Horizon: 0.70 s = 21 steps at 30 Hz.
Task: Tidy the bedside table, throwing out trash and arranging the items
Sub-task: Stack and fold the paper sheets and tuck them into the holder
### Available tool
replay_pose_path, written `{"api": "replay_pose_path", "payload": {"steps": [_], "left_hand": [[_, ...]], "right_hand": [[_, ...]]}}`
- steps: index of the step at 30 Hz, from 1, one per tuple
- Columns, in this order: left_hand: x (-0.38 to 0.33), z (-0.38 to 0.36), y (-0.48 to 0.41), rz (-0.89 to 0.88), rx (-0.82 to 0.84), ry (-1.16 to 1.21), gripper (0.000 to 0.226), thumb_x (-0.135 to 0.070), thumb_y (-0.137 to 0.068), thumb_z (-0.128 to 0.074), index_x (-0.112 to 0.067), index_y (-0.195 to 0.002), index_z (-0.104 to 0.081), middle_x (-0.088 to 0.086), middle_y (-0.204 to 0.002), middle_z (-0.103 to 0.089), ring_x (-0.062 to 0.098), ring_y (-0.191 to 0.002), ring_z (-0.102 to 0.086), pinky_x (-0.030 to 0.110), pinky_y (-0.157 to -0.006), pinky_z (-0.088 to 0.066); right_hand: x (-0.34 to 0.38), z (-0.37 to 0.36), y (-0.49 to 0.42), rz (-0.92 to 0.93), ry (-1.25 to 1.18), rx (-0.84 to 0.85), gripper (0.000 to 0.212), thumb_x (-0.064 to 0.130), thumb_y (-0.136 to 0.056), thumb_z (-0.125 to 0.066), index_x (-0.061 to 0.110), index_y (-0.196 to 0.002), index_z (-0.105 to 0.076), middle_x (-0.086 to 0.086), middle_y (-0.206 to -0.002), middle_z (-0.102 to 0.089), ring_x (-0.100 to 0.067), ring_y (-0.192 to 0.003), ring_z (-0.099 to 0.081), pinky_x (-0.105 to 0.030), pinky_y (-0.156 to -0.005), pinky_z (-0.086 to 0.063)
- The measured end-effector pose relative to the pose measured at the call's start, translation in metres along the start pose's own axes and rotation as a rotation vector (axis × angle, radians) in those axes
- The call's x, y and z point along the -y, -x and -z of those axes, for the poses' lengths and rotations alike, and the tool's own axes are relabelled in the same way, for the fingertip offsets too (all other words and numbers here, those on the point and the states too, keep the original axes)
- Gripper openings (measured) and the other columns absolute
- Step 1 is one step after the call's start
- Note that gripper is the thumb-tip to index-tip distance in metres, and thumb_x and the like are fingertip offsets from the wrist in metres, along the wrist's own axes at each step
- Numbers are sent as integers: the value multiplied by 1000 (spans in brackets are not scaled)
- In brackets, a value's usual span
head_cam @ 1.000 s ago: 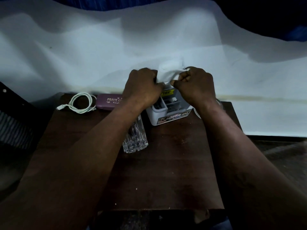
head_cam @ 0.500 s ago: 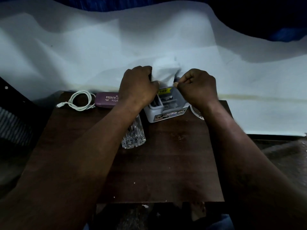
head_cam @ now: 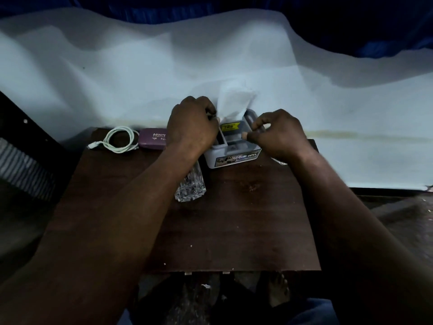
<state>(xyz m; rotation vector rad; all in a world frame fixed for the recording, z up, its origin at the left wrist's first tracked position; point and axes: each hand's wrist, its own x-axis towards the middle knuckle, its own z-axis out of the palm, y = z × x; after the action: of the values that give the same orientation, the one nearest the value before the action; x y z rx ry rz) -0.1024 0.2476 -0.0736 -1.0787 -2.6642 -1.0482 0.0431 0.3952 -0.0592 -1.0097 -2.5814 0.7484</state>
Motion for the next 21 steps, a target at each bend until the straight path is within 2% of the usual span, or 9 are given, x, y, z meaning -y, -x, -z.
{"api": "replay_pose_path", "payload": {"steps": [2,4,6,7,9,12,17,21], "left_hand": [[-2,3,3,11,-8,-5,12,-27,-88,-71,-24,-100,-73,6,-111,-69,30,-102,-65,28,-75,-38],[-4,4,5,26,-1,-21,9,-26,-89,-69,-25,-97,-73,4,-109,-69,27,-99,-66,27,-74,-36],[-4,5,5,40,6,-18,7,-26,-90,-68,-27,-95,-73,2,-110,-69,25,-98,-66,27,-74,-36],[-4,5,5,42,8,-8,7,-26,-90,-69,-27,-94,-74,2,-111,-68,24,-98,-65,27,-74,-37],[-6,5,4,35,17,-1,8,-26,-90,-68,-24,-93,-75,3,-112,-69,24,-99,-65,28,-74,-40],[-8,6,4,24,37,-44,13,-27,-90,-67,-23,-94,-79,4,-109,-71,27,-98,-67,28,-73,-40],[-8,12,6,34,55,-79,17,-27,-91,-66,-20,-95,-81,7,-105,-75,30,-95,-68,28,-71,-40],[-9,16,11,14,93,-63,17,-32,-93,-67,-22,-93,-80,4,-105,-76,27,-95,-68,27,-73,-41]], "right_hand": [[-1,3,6,-1,107,112,38,51,-74,-88,30,-103,-78,5,-95,-66,-18,-89,-61,-25,-69,-45],[-3,4,11,-21,170,171,49,52,-71,-90,30,-113,-76,0,-110,-69,-24,-101,-64,-35,-85,-55],[-6,3,15,-37,187,143,36,48,-72,-91,33,-98,-73,0,-113,-73,-26,-106,-66,-41,-93,-57],[-7,2,15,-41,195,124,30,47,-73,-91,33,-84,-67,0,-108,-74,-26,-104,-67,-42,-92,-57],[-8,0,16,-40,206,106,37,47,-74,-89,29,-69,-57,2,-90,-71,-26,-95,-67,-40,-84,-57],[-4,-4,16,-32,207,111,44,48,-75,-89,25,-63,-54,6,-71,-59,-24,-83,-63,-32,-68,-42],[1,-7,19,-15,268,124,42,54,-75,-87,23,-73,-59,1,-83,-64,-24,-86,-60,-30,-68,-39],[3,-9,24,7,304,89,38,56,-77,-83,23,-80,-63,-2,-85,-64,-26,-84,-59,-31,-66,-37]]}}
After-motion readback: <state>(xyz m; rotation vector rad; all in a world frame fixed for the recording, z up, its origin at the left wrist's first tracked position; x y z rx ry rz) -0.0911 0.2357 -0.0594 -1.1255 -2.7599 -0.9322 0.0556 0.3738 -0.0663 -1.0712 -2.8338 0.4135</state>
